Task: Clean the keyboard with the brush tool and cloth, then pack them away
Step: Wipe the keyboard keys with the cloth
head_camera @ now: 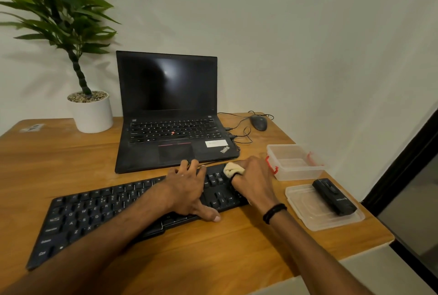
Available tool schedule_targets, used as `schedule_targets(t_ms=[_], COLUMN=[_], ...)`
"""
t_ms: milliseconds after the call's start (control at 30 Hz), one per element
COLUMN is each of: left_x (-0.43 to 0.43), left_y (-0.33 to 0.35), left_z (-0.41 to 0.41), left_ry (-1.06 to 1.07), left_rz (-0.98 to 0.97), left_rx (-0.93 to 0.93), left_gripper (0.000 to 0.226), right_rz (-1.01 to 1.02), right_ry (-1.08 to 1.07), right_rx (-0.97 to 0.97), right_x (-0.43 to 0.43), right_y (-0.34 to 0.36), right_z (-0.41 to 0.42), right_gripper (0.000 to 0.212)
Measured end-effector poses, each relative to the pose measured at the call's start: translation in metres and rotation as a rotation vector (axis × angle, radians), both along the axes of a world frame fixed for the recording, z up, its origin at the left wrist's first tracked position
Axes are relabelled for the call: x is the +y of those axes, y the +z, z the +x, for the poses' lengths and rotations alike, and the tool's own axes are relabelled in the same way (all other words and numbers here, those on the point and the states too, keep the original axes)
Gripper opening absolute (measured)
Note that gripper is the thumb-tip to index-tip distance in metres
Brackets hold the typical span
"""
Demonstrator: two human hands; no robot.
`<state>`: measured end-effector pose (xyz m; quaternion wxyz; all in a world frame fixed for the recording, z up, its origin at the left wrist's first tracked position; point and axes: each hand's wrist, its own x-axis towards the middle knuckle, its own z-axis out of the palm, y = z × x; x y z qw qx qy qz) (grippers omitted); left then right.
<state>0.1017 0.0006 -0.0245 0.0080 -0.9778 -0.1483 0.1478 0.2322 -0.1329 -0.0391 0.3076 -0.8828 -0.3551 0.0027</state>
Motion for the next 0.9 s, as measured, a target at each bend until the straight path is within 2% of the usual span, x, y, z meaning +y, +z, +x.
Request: schedule_targets(t_ms=[100,133,267,533,767,900], left_x=[-0.001,-0.002,-0.003,-0.004,-0.005,-0.004], left_y=[-0.002,-0.002,-0.001,-0.006,-0.005,-0.005], left_z=[-0.001,-0.001,-0.001,-0.001,0.0,-0.001], left_ry=[0.004,0.005,0.01,-0.009,-0.042,-0.047], left_rz=[0.011,0.014,0.017,0.025,0.03,0.022], left_rx=[-0.002,0.001,0.004,-0.014,-0.031,-0.04], left_gripper=[0.137,0.137,0.136,0.137,0.132,0.132], right_rz=[-0.056,-0.095,-0.07,-0.21,-0.151,-0.103], right_ry=[0.318,0.347,0.031,0.016,-0.036,-0.016], right_rx=[0.007,0.007,-0.078,-0.176,-0.182,-0.199], right_x=[-0.02,-0.025,-0.016,-0.039,-0.02,0.008], right_y=[-0.004,-0.003,0.002,0.01,-0.003,0.005], right_z=[-0.005,-0.003,0.012,-0.033,-0.038,-0.023], right_gripper=[0.028,0.027,0.031,0.012,0.019,0.01])
